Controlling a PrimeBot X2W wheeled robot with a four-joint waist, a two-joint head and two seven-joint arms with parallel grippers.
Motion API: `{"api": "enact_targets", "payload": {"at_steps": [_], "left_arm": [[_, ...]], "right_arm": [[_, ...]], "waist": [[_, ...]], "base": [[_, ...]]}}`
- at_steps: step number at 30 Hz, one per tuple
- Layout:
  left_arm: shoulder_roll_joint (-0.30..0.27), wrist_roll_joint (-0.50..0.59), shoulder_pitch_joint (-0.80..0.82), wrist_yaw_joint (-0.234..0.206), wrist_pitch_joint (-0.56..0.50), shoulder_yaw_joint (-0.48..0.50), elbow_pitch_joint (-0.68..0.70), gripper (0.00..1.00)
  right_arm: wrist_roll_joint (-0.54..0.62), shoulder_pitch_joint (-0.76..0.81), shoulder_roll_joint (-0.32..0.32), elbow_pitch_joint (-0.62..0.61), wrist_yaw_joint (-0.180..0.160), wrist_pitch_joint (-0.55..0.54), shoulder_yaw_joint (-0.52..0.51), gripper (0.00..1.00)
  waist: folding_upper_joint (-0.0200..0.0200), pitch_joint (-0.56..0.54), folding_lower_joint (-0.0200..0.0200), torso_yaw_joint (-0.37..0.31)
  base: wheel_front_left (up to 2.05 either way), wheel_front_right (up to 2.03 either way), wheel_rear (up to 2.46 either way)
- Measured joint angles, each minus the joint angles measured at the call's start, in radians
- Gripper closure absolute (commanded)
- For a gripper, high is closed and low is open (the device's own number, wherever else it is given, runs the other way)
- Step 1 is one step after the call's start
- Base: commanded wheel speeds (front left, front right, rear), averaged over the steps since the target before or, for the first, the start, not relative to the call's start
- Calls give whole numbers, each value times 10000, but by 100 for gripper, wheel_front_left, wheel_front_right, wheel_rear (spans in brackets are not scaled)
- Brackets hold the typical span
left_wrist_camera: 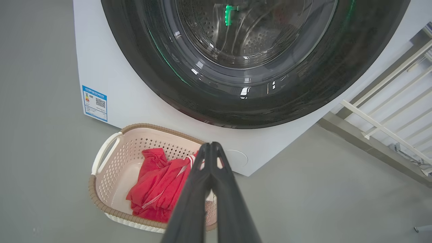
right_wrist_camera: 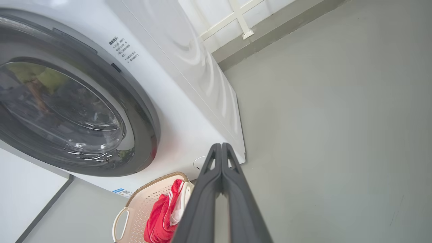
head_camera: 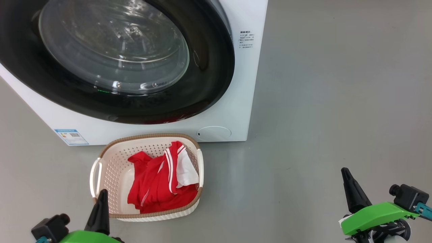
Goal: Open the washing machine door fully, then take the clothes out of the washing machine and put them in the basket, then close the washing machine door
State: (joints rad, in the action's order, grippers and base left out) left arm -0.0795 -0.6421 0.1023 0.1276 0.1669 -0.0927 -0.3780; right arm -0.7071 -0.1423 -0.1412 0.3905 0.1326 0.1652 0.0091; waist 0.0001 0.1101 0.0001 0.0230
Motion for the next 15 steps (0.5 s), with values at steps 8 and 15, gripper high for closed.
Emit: {"api": "enact_targets", "payload": {"at_steps": [8, 15], "left_arm": [[21, -869, -1, 0, -192, 121, 107, 100], [25, -1488, -1, 0, -399, 232, 169, 100]], "right_arm": [[-798, 4, 82, -105, 0, -236, -157, 100], [-1335, 7, 123, -174, 0, -414, -226, 100]], "waist": [[0, -91, 0, -20], [0, -160, 0, -35]], "base": [[0, 0, 0], [0, 0, 0]]}}
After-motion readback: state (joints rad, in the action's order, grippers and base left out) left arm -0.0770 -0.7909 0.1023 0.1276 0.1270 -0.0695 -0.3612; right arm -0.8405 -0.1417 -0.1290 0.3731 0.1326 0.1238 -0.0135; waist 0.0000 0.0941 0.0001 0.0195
